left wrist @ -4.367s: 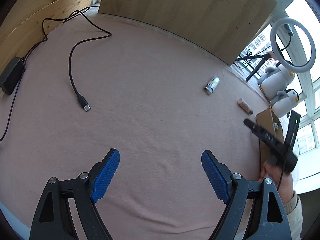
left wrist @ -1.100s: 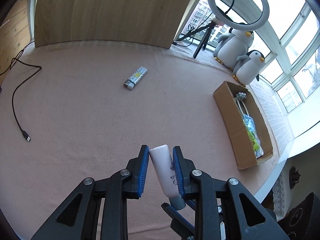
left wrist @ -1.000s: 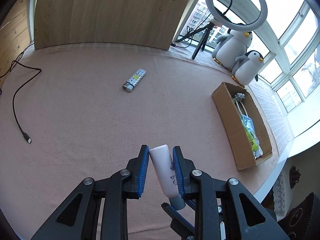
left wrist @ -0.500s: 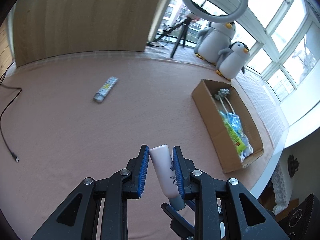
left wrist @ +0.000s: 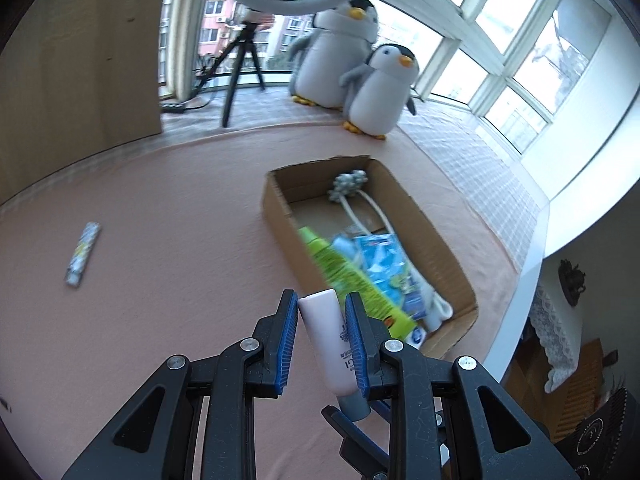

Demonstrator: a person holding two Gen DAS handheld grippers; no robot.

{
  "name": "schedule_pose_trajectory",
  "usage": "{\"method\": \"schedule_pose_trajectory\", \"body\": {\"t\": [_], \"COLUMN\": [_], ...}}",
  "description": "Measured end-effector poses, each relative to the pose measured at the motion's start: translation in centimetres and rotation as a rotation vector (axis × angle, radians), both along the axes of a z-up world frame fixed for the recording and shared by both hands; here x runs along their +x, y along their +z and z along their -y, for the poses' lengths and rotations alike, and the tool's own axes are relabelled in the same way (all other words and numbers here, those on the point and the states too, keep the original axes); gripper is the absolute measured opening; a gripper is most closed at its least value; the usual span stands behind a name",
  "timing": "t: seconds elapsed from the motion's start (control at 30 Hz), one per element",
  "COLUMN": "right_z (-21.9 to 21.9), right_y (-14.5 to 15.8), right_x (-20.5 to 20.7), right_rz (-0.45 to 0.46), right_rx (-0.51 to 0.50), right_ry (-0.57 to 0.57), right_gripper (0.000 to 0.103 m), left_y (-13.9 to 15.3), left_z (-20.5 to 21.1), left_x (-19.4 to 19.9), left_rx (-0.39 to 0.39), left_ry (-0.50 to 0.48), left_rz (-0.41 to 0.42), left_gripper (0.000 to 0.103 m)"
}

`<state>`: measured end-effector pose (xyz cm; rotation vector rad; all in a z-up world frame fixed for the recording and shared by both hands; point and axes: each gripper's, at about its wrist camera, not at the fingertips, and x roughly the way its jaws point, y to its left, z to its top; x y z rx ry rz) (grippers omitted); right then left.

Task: Organize objects
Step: 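Carry the white bottle into the cardboard box and open both grippers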

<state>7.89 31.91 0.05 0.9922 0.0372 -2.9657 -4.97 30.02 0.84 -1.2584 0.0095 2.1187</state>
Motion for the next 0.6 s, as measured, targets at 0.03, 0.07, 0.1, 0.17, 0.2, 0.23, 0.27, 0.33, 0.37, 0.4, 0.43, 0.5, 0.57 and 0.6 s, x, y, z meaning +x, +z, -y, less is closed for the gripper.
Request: {"method": "schedule_pose_trajectory", "body": {"t": [0.03,0.07,0.1,0.17,0.2,0.23,0.27,0.33,0.37,0.4,0.43,0.5,0.57,0.6], "right_z": [-0.7,-1.5,-2.1,-3.5,-4.0,-4.6,-5.0,-5.8,-6.0,-6.2,-6.5,-6.8,-7.3,-7.6], "right_y": [0.0,0.1,0.0,-0.2,-0.3,-0.4,-0.4,-0.6,-0.6,-0.7,-0.8,-0.8,-0.9,-0.9], "right_x": [0.1,0.1,0.0,-0.1,-0.2,-0.3,-0.3,-0.4,-0.5,-0.6,-0.6,-0.7,-0.9,-1.0], "right_rz": [-0.001,-0.001,0.0,0.002,0.003,0.005,0.006,0.008,0.01,0.011,0.013,0.015,0.019,0.02], "right_rx": [0.0,-0.001,0.0,0.0,0.0,0.001,0.001,0.0,0.0,0.0,-0.001,-0.001,0.006,0.018], "right_ry": [-0.013,-0.026,-0.035,-0.056,-0.065,-0.074,-0.08,-0.096,-0.101,-0.105,-0.112,-0.121,-0.133,-0.147], "right_gripper": [0.015,0.015,0.015,0.015,0.015,0.015,0.015,0.015,0.015,0.015,0.015,0.015,0.015,0.015], "left_y": [0.1,0.1,0.1,-0.1,-0.2,-0.3,-0.4,-0.5,-0.6,-0.7,-0.8,-1.0,-1.3,-1.4], "left_z": [-1.1,-1.9,-3.0,-4.4,-5.3,-5.8,-6.6,-7.4,-7.9,-8.3,-8.5,-9.0,-9.5,-9.6], "left_x": [-0.1,-0.1,-0.2,-0.3,-0.5,-0.5,-0.6,-0.8,-0.8,-0.9,-1.0,-1.2,-1.3,-1.4], "left_rx": [-0.001,-0.002,-0.004,-0.003,-0.004,-0.005,-0.007,-0.008,-0.01,-0.01,-0.009,-0.005,-0.003,-0.007], "left_ry": [-0.012,-0.022,-0.035,-0.052,-0.062,-0.068,-0.079,-0.09,-0.097,-0.103,-0.105,-0.111,-0.118,-0.119], "left_rz": [-0.001,-0.002,-0.003,0.0,0.003,0.004,0.005,0.006,0.007,0.009,0.011,0.017,0.022,0.023], "left_gripper": [0.027,0.027,0.027,0.027,0.027,0.027,0.027,0.027,0.027,0.027,0.027,0.027,0.028,0.031]}}
